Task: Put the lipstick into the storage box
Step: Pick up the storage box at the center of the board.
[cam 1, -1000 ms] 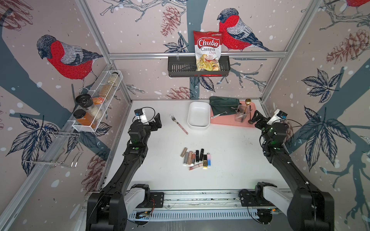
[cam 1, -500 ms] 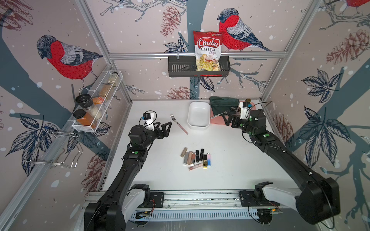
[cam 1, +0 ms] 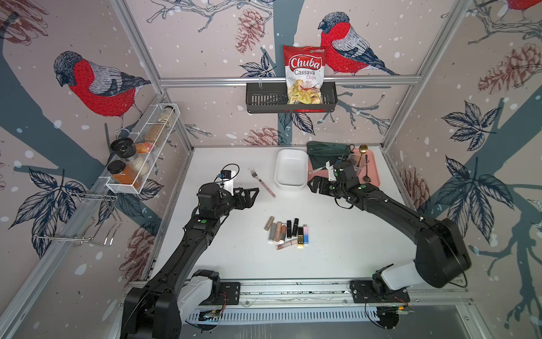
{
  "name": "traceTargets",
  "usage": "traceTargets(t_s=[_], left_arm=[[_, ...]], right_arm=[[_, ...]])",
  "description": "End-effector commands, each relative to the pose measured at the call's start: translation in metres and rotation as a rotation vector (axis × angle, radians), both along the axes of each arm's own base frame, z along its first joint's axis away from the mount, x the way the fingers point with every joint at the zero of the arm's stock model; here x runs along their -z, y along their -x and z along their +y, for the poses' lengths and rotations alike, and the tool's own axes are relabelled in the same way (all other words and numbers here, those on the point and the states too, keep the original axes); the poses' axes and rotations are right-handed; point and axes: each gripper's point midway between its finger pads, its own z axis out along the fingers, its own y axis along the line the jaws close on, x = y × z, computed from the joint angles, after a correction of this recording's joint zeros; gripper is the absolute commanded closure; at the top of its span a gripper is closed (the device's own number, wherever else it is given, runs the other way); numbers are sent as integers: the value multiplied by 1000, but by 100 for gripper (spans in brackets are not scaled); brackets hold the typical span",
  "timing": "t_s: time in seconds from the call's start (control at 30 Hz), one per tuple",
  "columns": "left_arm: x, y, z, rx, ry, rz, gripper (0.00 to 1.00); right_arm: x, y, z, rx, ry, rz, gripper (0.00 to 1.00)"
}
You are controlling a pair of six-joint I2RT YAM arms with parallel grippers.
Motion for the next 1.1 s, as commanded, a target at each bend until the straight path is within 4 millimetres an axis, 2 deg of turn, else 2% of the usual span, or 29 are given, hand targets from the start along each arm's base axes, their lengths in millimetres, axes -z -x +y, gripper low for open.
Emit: traceTargets(t_s=[0.0, 0.27, 0.53, 0.97, 1.07], left_arm=[[-4, 0, 3, -13, -25, -21, 5], [-6, 1, 6, -34, -33, -27, 5], [-7, 1, 7, -38, -37, -29, 5], [-6, 0, 8, -44, -39, -24, 5], [-6, 0, 9, -48, -40, -24, 5]], right_arm=[[19, -8, 2, 69, 25, 86, 1], [48, -50, 13, 126, 113, 123, 10], [72, -87, 12, 162, 145, 159, 28], [85, -102, 22, 137, 167, 171, 48], [87, -103, 23, 132, 169, 177, 57]])
